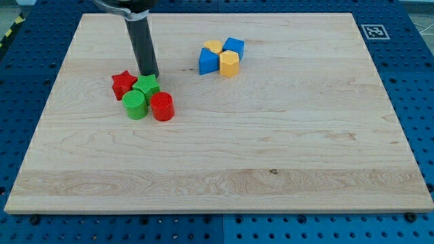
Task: Move the green star along with the green circle towards the bottom left
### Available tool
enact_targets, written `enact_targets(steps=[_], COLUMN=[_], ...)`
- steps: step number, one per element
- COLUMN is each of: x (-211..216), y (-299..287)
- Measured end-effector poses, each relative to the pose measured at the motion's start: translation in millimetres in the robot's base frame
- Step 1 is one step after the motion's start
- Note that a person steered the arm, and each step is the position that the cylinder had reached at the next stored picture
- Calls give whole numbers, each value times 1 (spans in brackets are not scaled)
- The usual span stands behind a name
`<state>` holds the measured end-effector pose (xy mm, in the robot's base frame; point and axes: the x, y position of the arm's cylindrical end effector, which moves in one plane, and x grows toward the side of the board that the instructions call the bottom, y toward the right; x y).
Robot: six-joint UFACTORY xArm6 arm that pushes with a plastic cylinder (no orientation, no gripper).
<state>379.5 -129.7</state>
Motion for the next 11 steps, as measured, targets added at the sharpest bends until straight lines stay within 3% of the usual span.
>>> enact_targets(steps=[4,8,11], x=[39,41,43], y=[17,-35,8])
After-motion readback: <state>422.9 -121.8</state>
